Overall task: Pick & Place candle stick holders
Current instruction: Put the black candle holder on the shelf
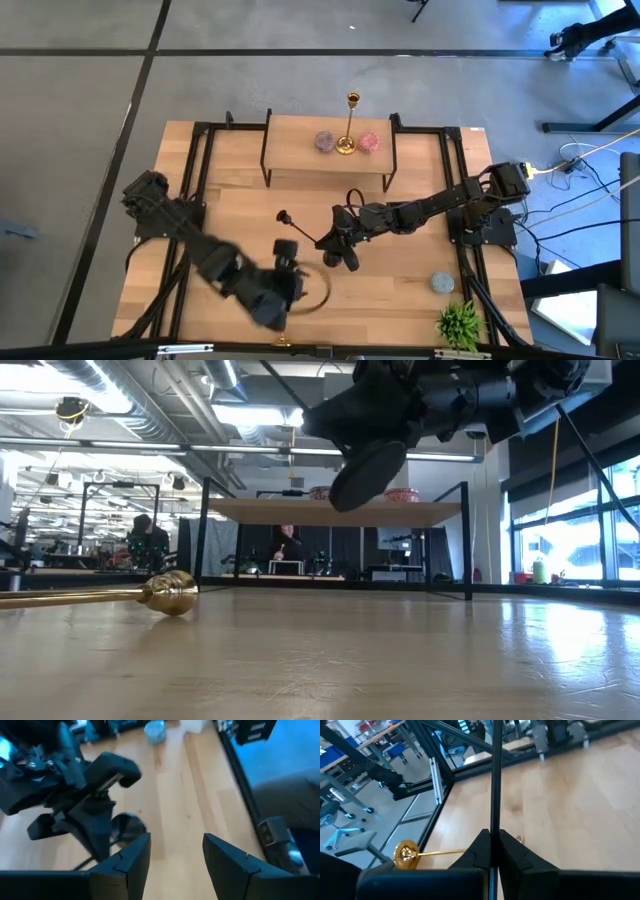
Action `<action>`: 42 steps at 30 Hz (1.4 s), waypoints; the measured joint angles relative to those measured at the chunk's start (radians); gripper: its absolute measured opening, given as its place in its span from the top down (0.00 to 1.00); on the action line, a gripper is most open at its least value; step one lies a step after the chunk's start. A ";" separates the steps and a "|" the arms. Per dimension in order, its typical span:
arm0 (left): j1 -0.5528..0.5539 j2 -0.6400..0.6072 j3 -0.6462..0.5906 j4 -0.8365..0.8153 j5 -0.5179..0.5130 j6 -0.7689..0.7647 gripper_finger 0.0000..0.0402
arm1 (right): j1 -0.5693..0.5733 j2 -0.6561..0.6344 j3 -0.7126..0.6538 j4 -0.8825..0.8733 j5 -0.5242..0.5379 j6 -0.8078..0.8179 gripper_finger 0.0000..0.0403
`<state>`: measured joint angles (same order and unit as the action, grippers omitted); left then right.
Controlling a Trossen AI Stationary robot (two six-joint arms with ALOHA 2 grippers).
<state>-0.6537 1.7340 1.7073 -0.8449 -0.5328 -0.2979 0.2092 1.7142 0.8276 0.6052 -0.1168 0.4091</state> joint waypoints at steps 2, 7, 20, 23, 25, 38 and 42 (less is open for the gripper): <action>-0.049 -0.001 -0.019 0.008 -0.082 -0.036 0.56 | 0.013 0.000 0.000 0.016 0.022 -0.015 0.97; -0.145 -0.020 -0.096 -0.094 -0.366 -0.174 0.61 | 0.060 0.000 0.000 0.094 0.133 -0.096 0.97; -0.196 -0.256 -0.562 -0.137 -0.727 -0.765 0.70 | 0.193 -0.001 0.000 0.228 0.579 -0.362 0.97; -0.197 -0.329 -0.706 -0.015 -0.808 -0.831 0.70 | 0.214 -0.002 0.000 0.255 0.616 -0.401 0.97; -0.198 -0.368 -0.799 0.087 -0.864 -0.835 0.70 | 0.226 -0.002 0.000 0.270 0.633 -0.425 0.97; -0.197 -0.483 -1.083 0.430 -0.931 -0.743 0.71 | 0.237 -0.002 0.000 0.306 0.521 -0.454 0.97; -0.181 -0.484 -1.083 0.481 -0.893 -0.651 0.71 | 0.228 -0.002 0.000 0.306 0.470 -0.453 0.97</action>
<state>-0.8348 1.2503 0.6247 -0.3643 -1.4261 -0.9485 0.4367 1.7126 0.8276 0.9115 0.3527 -0.0442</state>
